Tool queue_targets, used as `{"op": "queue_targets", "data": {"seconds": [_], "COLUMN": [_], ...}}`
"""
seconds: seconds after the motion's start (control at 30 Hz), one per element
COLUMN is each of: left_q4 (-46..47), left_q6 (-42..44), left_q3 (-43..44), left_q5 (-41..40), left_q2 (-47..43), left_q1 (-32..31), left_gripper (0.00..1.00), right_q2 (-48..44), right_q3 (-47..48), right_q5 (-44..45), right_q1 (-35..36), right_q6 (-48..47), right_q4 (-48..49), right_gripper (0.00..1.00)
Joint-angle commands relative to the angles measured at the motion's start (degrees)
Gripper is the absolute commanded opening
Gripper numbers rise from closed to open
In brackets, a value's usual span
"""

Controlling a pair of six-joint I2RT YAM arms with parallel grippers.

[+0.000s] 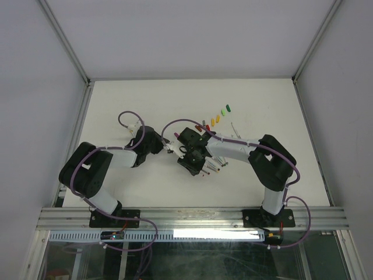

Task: Open the pen caps
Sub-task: Place the pen cap at the center of the board.

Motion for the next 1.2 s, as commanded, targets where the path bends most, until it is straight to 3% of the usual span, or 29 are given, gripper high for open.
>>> {"op": "queue_targets", "data": {"seconds": [0.0,0.23,0.47,0.83,0.97,1.17], "left_q4": [-2.1,-3.7,-6.5,-8.7,-4.7,-4.7], "left_q6": [0.8,2.7,5.7,20.1,24.0,25.7], "left_q3": [0.7,0.8,0.6,-2.1,-6.1,-9.6], "left_q5": [-1.9,-2.7,-4.5,-6.9,-4.8,-5.2], "left_q2": [-0.6,-5.4,-12.2,-21.3,-27.0,-32.6], "left_q1": [-0.3,-0.3,-0.3,0.0,0.2,1.9], "left_gripper": [0.28,0.49,0.57,0.90,0.99,0.99], "right_q2": [-2.8,-3.7,-4.8,-7.1,-8.2,-9.2], "right_q3": [1.8,1.6,1.5,1.4,1.3,1.1], "right_q5": [-0.8,-0.9,-1.1,-2.4,-3.5,-4.5], "right_q1": [-0.4,-0.6,-1.1,-2.5,-3.0,-3.5], "right_q6": [-1.4,-1.6,-1.8,-2.6,-2.8,-3.2], "right_q4": [0.1,0.3,0.5,0.6,0.6,0.8], "right_gripper": [0.30,0.33,0.34,0.36,0.37,0.37]}}
